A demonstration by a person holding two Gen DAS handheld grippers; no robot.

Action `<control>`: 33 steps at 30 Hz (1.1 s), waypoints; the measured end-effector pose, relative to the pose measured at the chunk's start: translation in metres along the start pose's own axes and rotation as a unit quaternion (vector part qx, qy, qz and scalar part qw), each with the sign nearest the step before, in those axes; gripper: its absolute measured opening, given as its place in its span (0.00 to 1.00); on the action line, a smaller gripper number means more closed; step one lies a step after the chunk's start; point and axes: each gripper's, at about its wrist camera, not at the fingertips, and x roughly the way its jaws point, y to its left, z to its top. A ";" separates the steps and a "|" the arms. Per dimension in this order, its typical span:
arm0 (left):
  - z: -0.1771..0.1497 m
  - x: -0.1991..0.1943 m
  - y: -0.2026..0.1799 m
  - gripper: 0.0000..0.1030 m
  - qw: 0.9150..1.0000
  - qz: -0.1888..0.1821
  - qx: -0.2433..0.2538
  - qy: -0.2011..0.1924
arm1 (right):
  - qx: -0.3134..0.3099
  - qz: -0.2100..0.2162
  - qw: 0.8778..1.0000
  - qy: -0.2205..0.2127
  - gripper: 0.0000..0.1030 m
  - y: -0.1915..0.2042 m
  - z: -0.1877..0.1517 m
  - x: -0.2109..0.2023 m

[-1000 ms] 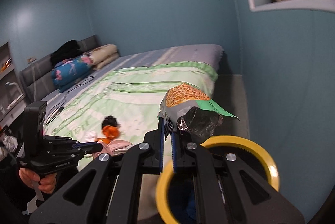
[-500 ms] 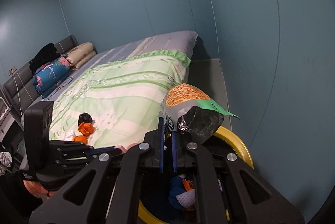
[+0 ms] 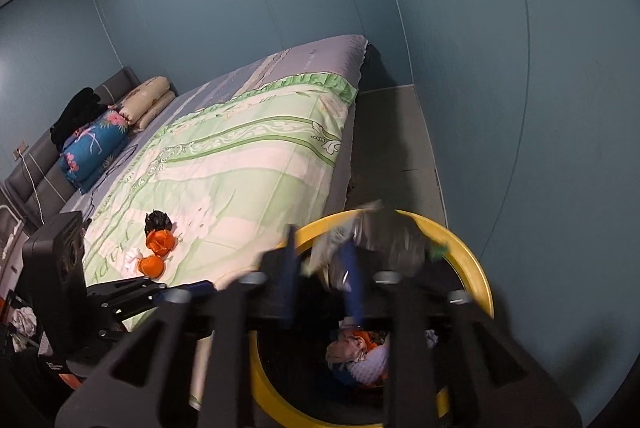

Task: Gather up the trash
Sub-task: 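Open the right tool over the bin while the left tool lowers the pink cloth into it, then move both open tools back over the remaining trash on the bed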

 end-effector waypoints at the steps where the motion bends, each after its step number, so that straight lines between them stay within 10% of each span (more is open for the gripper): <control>1: -0.001 -0.005 0.003 0.48 1.000 0.002 -0.003 -0.003 | 0.002 -0.002 1.000 -0.002 0.36 -0.001 0.000 0.000; 7: -0.011 -0.032 0.025 0.53 0.999 0.029 -0.021 -0.018 | 0.004 0.001 1.000 -0.002 0.38 0.001 0.001 -0.001; 18: -0.039 -0.077 0.108 0.80 0.987 0.113 -0.095 -0.061 | 0.000 0.012 0.999 0.037 0.69 0.018 0.005 0.012; 33: -0.095 -0.134 0.208 0.81 0.962 0.188 -0.176 -0.096 | 0.022 0.029 0.993 0.110 0.83 0.045 0.008 0.043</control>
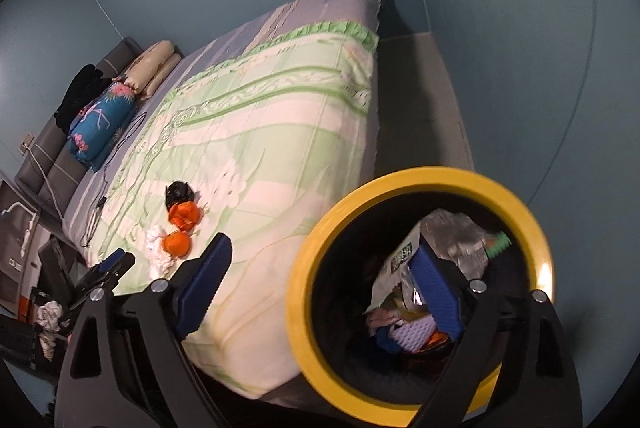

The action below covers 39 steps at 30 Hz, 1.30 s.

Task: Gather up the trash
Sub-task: 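Move both open tools back over the remaining trash on the bed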

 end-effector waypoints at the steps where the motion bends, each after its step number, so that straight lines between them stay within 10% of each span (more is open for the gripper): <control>1: 0.000 -0.002 0.008 0.81 1.000 0.001 -0.006 -0.004 | 0.002 0.001 1.000 0.006 0.83 0.002 0.001 0.002; 19: -0.026 -0.007 0.075 0.83 0.998 -0.003 -0.062 -0.019 | -0.051 0.007 0.998 0.021 0.85 0.079 0.020 0.053; 30: -0.026 0.009 0.073 0.83 0.999 -0.014 -0.052 -0.009 | -0.143 0.097 0.985 0.006 0.82 0.175 0.038 0.139; 39: -0.019 0.030 0.062 0.84 1.000 -0.010 -0.029 0.006 | -0.219 0.087 0.971 0.035 0.82 0.239 0.051 0.226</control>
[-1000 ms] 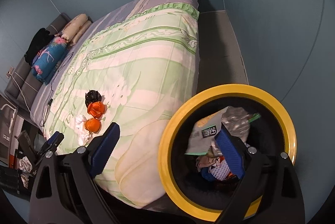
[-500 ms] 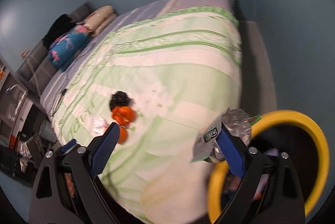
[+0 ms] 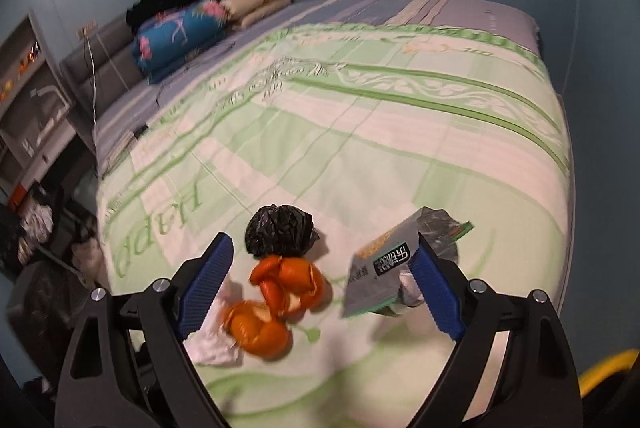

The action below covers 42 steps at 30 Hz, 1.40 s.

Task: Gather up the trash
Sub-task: 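Grasp the black plastic bag with the right tool while the left tool grasps the white tissues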

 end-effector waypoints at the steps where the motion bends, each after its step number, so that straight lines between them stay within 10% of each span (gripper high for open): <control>1: 0.001 0.002 -0.001 0.84 1.000 0.004 0.003 0.002 | -0.008 -0.004 1.000 0.005 0.82 0.003 0.002 0.009; 12: 0.002 0.036 -0.001 0.83 0.999 0.002 -0.008 0.033 | -0.129 -0.044 0.985 0.105 0.74 0.041 0.012 0.100; 25: -0.006 0.060 0.006 0.24 0.998 0.005 -0.007 0.061 | -0.192 -0.044 0.966 0.168 0.43 0.074 0.016 0.148; 42: -0.003 0.004 0.001 0.18 1.000 -0.011 0.000 0.013 | -0.117 0.002 0.990 0.072 0.30 0.064 0.049 0.062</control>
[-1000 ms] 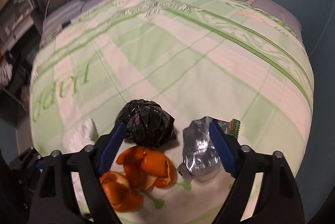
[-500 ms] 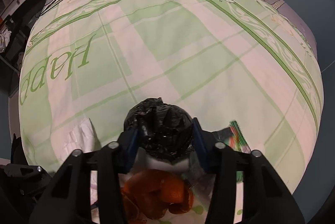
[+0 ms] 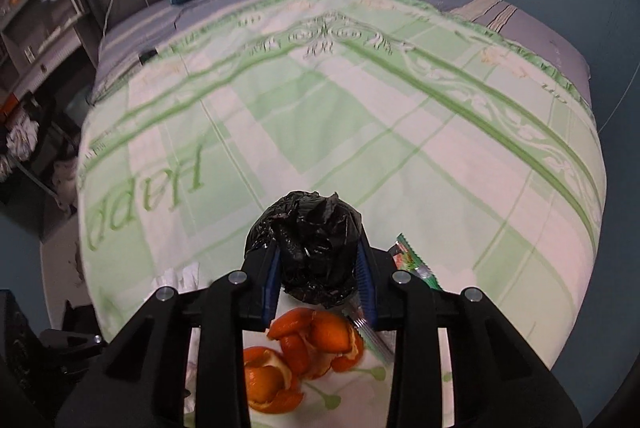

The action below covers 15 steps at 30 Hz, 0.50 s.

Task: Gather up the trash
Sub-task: 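Grasp the black plastic bag with the right tool while the left tool grasps the white tissues, then lift the black bag and white tissues and carry them over the bin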

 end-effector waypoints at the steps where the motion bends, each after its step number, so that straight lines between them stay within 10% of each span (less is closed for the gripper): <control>1: 0.001 -0.005 -0.001 0.18 1.000 0.003 -0.001 -0.005 | 0.004 0.002 1.000 -0.008 0.30 -0.001 0.000 -0.010; 15: 0.010 -0.066 -0.035 0.18 0.998 0.011 0.008 -0.063 | 0.036 0.002 0.997 -0.072 0.30 -0.017 -0.048 -0.109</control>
